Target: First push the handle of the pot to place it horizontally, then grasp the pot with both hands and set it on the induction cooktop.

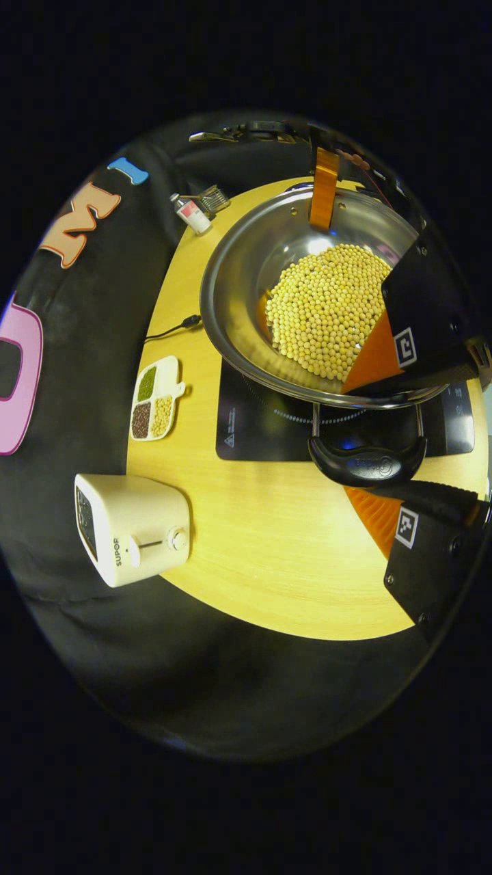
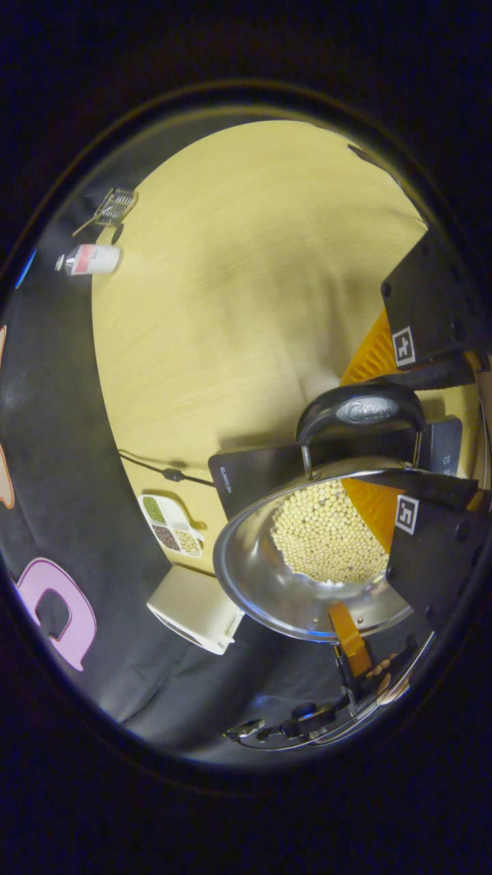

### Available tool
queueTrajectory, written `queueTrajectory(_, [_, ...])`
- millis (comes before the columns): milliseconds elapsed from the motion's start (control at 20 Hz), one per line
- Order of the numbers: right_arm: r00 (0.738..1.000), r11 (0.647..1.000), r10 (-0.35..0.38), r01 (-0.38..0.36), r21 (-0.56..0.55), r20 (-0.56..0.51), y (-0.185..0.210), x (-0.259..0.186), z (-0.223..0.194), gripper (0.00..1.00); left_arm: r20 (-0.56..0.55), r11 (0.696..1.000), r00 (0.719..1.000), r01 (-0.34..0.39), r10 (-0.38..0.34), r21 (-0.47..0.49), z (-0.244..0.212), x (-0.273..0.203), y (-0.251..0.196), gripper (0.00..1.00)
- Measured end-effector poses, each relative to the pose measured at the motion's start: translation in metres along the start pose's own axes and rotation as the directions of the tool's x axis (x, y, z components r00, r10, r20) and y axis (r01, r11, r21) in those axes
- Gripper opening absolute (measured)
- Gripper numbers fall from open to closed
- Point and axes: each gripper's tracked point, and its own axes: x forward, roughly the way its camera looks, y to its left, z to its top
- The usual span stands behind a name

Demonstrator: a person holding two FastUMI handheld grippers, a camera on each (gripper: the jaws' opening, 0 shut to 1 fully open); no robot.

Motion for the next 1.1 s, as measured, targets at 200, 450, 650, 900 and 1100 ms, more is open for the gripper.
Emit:
queueTrajectory(200, [1.0,1.0,0.0,0.0,0.009,0.002,0.009,0.007,0.001,0.53,0.02,1.0,1.0,-0.006,0.005,0.029,0.004,0.001,0.008,0.6])
queueTrajectory(450, [1.0,1.0,-0.005,0.004,0.022,0.018,0.008,0.014,0.006,0.53,0.044,0.998,0.999,-0.012,0.009,0.066,0.012,0.001,0.006,0.61])
queueTrajectory(650, [1.0,1.0,0.004,-0.005,0.022,0.025,0.009,0.016,0.007,0.46,0.048,0.998,0.999,-0.011,0.008,0.066,0.012,0.002,0.007,0.62])
queueTrajectory(900, [0.996,0.998,0.061,-0.059,-0.03,0.069,0.018,0.011,0.012,0.63,0.075,0.997,0.997,-0.04,0.035,0.063,0.016,0.002,0.009,0.68])
queueTrajectory(1100, [0.982,0.997,0.066,-0.058,-0.05,0.177,0.013,-0.005,0.033,1.0,0.227,0.99,0.971,-0.102,0.077,0.099,0.051,-0.008,0.013,1.0])
